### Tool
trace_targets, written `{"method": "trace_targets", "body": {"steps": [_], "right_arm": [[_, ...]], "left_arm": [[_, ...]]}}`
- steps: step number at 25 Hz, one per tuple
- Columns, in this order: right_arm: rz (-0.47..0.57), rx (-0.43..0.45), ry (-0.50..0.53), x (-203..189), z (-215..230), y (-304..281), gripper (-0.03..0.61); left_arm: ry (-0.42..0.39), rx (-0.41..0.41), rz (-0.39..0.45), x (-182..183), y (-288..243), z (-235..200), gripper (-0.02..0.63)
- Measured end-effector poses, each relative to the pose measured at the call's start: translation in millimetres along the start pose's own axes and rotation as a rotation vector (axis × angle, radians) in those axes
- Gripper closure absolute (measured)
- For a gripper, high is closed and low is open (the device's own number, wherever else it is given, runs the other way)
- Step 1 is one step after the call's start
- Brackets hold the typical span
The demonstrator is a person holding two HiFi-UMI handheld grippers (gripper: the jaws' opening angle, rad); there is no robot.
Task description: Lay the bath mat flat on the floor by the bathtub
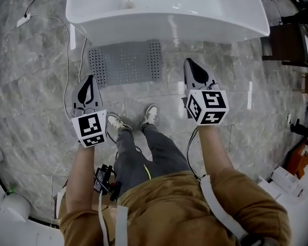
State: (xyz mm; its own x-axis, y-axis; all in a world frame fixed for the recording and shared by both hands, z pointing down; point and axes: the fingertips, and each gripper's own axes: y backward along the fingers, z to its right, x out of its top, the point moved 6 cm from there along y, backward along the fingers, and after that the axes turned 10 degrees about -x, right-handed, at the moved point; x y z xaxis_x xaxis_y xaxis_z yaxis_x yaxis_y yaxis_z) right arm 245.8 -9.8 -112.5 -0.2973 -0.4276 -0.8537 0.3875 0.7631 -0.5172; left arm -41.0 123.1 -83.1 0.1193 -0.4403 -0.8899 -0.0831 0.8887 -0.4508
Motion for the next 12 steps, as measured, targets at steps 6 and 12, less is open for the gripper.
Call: {"method": "trace_targets", "body": {"steps": [6,12], "right_arm": [[0.029,-0.008,-0.014,30.0,7.3,16.4,0.574],[0.073,-0.001,-0.01,58.8,7.8,26.1,0.574]], "left_arm": [[-0.011,0.008,0.019,33.6,17.1,0.0,0.611],[0.002,0.033,0.04,56.4,31.0,-6.2,0.61]]}}
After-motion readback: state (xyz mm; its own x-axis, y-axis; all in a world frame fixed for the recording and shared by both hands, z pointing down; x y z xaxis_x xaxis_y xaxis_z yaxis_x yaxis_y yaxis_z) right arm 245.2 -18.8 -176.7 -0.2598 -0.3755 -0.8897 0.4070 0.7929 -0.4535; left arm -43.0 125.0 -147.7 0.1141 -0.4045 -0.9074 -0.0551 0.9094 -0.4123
